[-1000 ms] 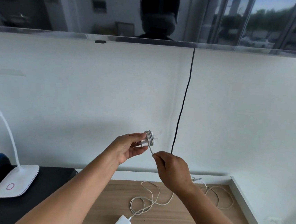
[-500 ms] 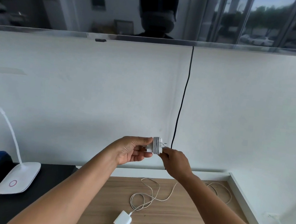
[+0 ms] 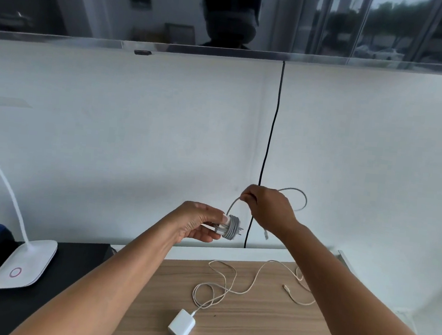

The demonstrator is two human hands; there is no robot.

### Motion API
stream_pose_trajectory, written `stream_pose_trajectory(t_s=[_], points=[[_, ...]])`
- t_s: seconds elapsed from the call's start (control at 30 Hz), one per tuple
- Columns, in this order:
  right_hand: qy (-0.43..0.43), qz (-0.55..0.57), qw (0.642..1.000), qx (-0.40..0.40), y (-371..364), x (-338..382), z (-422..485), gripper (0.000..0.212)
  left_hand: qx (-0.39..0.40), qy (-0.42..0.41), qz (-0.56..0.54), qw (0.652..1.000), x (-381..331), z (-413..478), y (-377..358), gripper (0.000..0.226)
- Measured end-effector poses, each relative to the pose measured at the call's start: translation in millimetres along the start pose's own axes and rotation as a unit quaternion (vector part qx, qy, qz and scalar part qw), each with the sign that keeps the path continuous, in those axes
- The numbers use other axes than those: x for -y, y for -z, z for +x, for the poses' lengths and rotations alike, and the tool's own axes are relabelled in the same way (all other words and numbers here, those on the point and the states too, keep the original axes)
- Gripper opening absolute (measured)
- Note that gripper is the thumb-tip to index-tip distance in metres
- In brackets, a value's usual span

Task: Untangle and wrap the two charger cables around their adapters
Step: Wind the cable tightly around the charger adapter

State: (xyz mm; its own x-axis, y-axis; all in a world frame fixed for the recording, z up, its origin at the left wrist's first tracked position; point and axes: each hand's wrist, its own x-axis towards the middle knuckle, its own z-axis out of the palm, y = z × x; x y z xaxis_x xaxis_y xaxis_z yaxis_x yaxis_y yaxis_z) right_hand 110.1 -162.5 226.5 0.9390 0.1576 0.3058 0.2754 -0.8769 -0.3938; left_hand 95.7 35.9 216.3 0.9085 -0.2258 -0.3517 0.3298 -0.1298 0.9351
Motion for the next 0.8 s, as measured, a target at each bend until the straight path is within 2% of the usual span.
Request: stream_pose_trajectory(t_s=[0.37,0.6,0.8], points=[[0.025,0.022,0.999,-0.026,-16.6,29.7,-34.1,0.023,-0.100,-0.033,-0.120,0.987,-11.2,14.0,6.0,0.024],[-0.022,0.115,0.993,-0.012,-44.4,18.1,-50.9,0.018,-0.064,-0.011,-0.176,0.982,-15.0,10.2,9.2,0.019],[-0.050,0.166,0.985,0.013,-54.7,7.9,-51.9,0.017,0.001,0.012,-0.164,0.986,-19.0,0.8,9.0,0.025]])
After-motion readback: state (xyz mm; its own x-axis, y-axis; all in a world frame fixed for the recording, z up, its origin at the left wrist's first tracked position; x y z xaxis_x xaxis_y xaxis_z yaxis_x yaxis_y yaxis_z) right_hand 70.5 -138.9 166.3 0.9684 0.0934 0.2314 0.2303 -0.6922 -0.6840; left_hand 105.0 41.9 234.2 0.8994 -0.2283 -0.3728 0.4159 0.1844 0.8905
